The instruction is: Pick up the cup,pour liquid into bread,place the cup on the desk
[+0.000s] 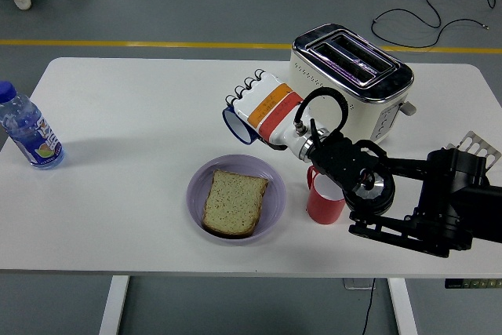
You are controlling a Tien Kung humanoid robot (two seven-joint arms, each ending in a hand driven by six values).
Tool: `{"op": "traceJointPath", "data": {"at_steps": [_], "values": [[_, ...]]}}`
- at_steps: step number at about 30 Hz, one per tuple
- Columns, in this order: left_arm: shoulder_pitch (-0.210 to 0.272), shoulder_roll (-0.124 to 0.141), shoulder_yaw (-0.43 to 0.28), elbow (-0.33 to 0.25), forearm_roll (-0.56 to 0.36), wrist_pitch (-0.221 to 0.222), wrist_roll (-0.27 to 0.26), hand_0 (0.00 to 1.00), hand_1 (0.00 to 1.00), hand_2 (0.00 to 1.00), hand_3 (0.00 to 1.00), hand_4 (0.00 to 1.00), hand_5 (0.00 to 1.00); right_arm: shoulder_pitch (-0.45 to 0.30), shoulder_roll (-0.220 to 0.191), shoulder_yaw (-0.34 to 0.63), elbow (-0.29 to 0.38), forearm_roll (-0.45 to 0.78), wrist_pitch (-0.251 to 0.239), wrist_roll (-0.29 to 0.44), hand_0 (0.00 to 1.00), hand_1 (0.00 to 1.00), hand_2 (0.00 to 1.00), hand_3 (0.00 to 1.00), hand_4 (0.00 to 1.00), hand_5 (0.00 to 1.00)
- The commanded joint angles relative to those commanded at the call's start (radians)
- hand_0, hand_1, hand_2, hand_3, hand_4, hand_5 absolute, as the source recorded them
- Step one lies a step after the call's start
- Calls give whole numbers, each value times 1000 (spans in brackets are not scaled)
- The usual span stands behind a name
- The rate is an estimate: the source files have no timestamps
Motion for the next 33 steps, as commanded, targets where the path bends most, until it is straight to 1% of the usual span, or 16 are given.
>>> {"op": "traceJointPath", "data": {"at_steps": [7,9,11,14,15,16,17,18,19,21,22,24,28,31,32,33], "values": [[-1,0,-1,0,1,0,0,661,708,729,619,359,943,-18,-2,-5,5,37,-14,-3,371,381,518,550,574,2],[-1,-2,-8,0,7,0,0,661,708,729,619,359,943,-40,-6,-4,10,65,-46,3,371,381,518,550,574,2],[-1,-2,-9,0,9,-1,0,661,708,729,620,359,943,-48,-9,1,15,78,-58,8,359,371,513,547,578,2],[-1,-2,-16,0,16,-1,0,661,708,729,620,359,943,-85,-42,58,57,152,-122,42,359,371,513,547,578,2],[-1,-2,-17,0,17,-1,0,661,708,729,620,359,943,-88,-46,66,62,160,-129,46,359,371,513,547,578,2],[-1,-2,-17,0,17,-1,0,661,708,729,619,359,944,-90,-48,70,64,164,-133,47,357,358,506,543,605,2],[0,-2,-19,0,20,-2,0,661,708,729,619,359,944,-111,-66,102,90,198,-158,61,357,358,506,543,605,2],[0,-2,-20,0,21,-2,0,661,708,729,619,359,944,-121,-73,134,107,238,-173,67,357,358,506,543,605,2],[-1,-2,-22,0,24,-2,1,661,708,729,619,359,944,-133,-82,157,123,265,-185,73,357,358,506,543,605,2],[-2,1,-21,0,22,-3,0,661,708,729,619,359,944,-164,-100,241,172,355,-200,79,357,358,506,543,605,2],[-2,1,-21,0,21,-3,-1,661,708,727,619,359,944,-167,-101,263,177,383,-201,80,353,350,505,541,610,2],[0,2,-23,0,28,-3,0,661,708,727,619,359,944,-206,-119,341,229,468,-194,73,353,350,505,541,610,2],[-1,2,-31,0,35,-3,-1,661,708,728,619,359,944,-262,-149,470,306,634,-184,53,349,350,505,541,605,2],[-2,0,-32,0,31,-1,-3,661,708,728,619,359,944,-319,-182,557,364,757,-195,34,349,350,505,541,605,2],[-2,0,-31,0,30,-1,-3,661,708,728,619,359,944,-329,-186,573,373,794,-198,32,349,350,505,541,605,2],[0,0,-31,0,31,-1,-3,661,708,728,619,359,944,-356,-199,604,392,838,-199,22,349,350,505,541,605,2]]}}
